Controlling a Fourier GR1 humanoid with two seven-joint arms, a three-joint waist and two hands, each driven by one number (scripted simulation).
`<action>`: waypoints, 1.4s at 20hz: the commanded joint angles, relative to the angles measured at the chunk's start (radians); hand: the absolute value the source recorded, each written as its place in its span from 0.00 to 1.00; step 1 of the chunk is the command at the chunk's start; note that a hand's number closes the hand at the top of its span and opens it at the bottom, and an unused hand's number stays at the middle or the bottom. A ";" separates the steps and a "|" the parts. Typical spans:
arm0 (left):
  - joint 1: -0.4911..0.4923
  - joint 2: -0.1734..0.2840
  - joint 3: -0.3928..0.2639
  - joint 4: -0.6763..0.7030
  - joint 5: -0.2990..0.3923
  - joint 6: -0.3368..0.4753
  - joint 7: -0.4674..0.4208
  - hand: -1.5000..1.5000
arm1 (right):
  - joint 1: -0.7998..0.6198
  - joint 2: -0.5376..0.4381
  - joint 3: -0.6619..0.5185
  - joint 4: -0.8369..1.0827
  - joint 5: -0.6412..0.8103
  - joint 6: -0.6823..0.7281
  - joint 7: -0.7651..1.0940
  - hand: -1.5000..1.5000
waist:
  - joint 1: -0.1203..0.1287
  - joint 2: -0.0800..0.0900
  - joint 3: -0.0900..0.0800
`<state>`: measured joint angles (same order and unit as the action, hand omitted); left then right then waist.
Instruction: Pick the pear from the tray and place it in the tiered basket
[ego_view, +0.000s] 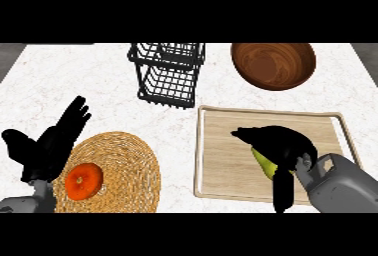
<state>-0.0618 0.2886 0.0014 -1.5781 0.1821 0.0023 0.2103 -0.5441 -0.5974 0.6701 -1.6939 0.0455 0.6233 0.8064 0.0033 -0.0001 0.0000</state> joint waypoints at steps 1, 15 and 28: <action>-0.057 -0.003 0.033 0.067 -0.009 -0.012 -0.004 0.50 | 0.054 0.028 -0.017 0.045 0.147 0.024 -0.080 0.00 | -0.003 0.001 0.000; 0.001 -0.026 0.052 0.029 -0.028 -0.059 -0.021 0.50 | 0.096 0.085 -0.063 0.192 0.409 0.120 -0.274 1.00 | 0.003 0.001 0.000; 0.040 -0.080 0.025 0.021 -0.083 -0.061 -0.053 0.50 | 0.134 0.068 -0.053 0.157 0.608 0.107 -0.511 1.00 | 0.002 0.001 0.000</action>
<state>-0.0643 0.2424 0.0543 -1.5806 0.1400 -0.0574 0.2274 -0.4026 -0.5387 0.6047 -1.5709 0.6068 0.7234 0.3764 0.0031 -0.0103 -0.0071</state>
